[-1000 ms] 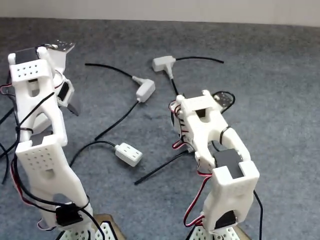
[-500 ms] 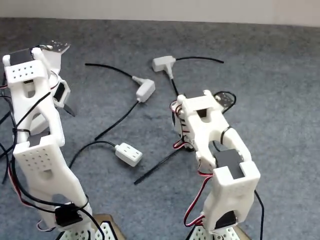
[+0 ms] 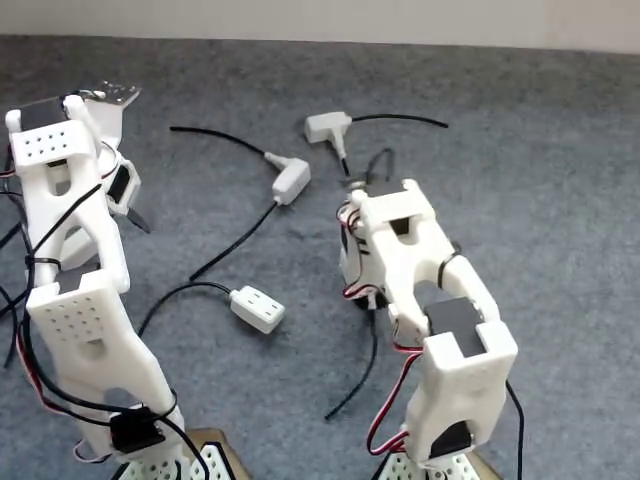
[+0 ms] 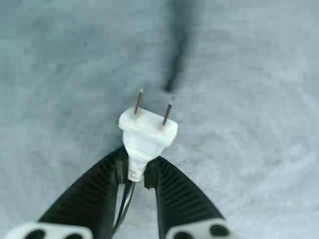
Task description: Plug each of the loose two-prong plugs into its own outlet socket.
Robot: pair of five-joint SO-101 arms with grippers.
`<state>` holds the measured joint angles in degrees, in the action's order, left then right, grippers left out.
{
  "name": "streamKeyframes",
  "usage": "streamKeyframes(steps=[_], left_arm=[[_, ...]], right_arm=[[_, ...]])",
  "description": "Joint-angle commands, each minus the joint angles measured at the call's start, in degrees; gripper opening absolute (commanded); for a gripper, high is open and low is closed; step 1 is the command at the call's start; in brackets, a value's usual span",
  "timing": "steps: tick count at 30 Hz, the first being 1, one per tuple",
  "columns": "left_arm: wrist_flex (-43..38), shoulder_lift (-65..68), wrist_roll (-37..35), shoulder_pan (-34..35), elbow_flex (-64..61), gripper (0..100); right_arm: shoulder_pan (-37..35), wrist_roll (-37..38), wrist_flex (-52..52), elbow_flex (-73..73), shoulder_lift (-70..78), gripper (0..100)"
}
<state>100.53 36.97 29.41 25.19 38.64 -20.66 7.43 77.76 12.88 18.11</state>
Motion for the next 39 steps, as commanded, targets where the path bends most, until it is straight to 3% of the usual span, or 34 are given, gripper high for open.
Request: streamKeyframes(steps=[1, 3, 7, 10, 14, 18, 23, 26, 28, 36, 39], left_arm=[[0.7, -3.91, 0.62, 0.48, 0.4, 24], [0.7, -3.91, 0.62, 0.57, 0.31, 24], [0.7, -3.91, 0.62, 0.75, 0.31, 24], [0.7, -3.82, 0.62, 0.57, 0.22, 24], [0.7, -4.09, 1.32, -1.54, -0.84, 24], [0.7, -5.32, 3.69, -5.85, -3.56, 24], [-0.53, -12.7, 3.78, -5.41, -9.36, 22], [-8.97, -21.93, 1.49, -3.74, -16.04, 14], [-14.95, -30.02, 0.18, -3.74, -25.27, 16], [-52.4, -72.04, 0.0, -6.9, -79.08, 18], [-57.85, -84.97, 0.09, -6.9, -91.38, 18]], right_arm=[[-2.15, 8.79, 2.86, -1.89, -0.48, 0.7], [-2.07, 14.59, 3.74, -2.42, -0.48, 0.7], [-2.24, 34.11, 7.16, -2.86, -0.48, 0.7], [-2.07, 41.23, 8.22, -2.95, -0.57, 0.7], [-2.59, 41.23, 6.37, -4.09, -0.57, 0.7], [-2.42, 32.97, -4.88, -4.35, -4.26, 0.7], [-7.08, 33.32, -18.51, 7.96, -20.53, 0.7], [-11.12, 28.84, -26.24, 18.51, -33.36, 0.7], [-14.29, 26.55, -26.24, 21.14, -39.43, 0.7], [-22.73, 31.47, -7.16, 10.33, -42.86, 0.8], [-22.9, 31.47, -7.16, 9.36, -42.95, 0.8]])
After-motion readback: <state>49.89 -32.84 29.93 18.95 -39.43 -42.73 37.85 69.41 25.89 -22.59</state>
